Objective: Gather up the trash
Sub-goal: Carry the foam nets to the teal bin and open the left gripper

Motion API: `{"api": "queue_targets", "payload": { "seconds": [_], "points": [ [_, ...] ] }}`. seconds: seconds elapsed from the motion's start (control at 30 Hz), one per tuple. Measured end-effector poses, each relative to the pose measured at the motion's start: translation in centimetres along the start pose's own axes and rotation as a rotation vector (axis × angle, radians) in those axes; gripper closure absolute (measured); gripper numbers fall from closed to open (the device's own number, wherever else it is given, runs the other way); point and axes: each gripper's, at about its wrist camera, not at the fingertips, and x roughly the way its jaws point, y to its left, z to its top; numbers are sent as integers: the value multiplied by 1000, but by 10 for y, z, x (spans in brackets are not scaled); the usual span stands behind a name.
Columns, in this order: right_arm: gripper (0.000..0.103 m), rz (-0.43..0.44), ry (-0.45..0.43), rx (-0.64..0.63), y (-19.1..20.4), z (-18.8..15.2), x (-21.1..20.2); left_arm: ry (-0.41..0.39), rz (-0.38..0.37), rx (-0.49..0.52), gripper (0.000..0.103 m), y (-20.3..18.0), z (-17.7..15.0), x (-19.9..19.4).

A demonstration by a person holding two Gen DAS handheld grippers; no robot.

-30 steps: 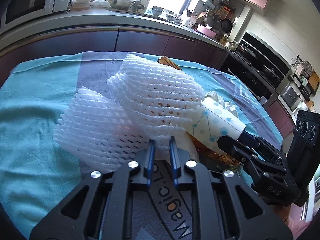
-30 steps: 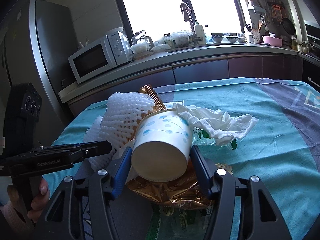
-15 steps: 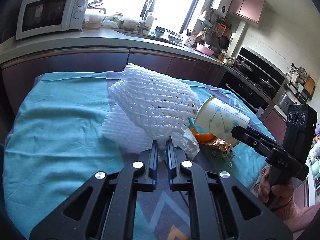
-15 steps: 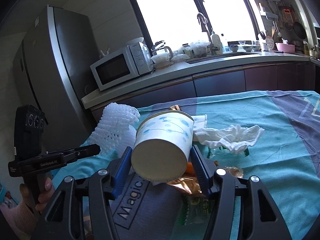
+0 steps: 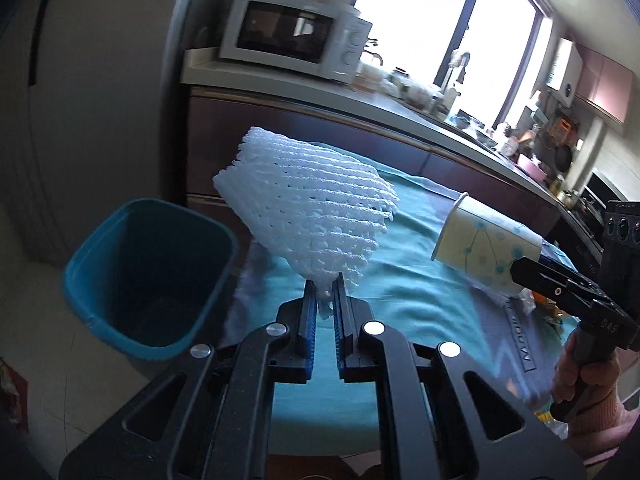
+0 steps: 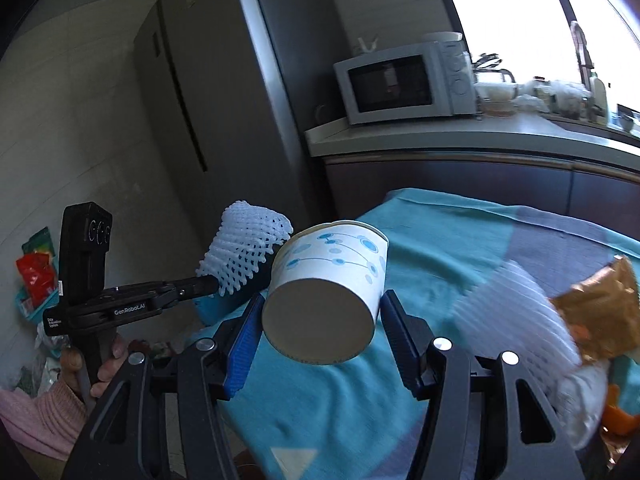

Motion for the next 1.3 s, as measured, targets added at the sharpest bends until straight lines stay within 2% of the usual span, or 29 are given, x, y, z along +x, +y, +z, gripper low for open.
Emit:
{"api": "queue_targets", "payload": {
  "seconds": [0.07, 0.27, 0.6, 0.77, 0.87, 1.0, 1.17, 1.23, 1.3],
  "points": [
    [46, 41, 36, -23, 16, 9, 27, 5, 63, -31, 95, 32, 2, -1],
    [46, 112, 141, -69, 54, 29, 98, 42, 171, -109, 95, 110, -2, 16],
    [46, 121, 315, -116, 86, 36, 191, 132, 233, -231, 94, 191, -7, 55],
    [45, 109, 379, -95, 93, 35, 219, 158, 258, -269, 90, 209, -7, 69],
    [45, 111, 405, -66, 92, 34, 233, 159, 260, -293, 80, 217, -9, 70],
    [42, 112, 398, -50, 89, 36, 235, 154, 250, -303, 76, 228, -6, 69],
    [41, 126, 354, -34, 76, 37, 213, 134, 273, -261, 63, 206, 1, 66],
    [41, 125, 333, -30, 66, 37, 202, 130, 285, -240, 58, 193, -10, 58],
    [41, 119, 309, -24, 56, 34, 186, 122, 293, -224, 57, 186, -8, 55]
  ]
}}
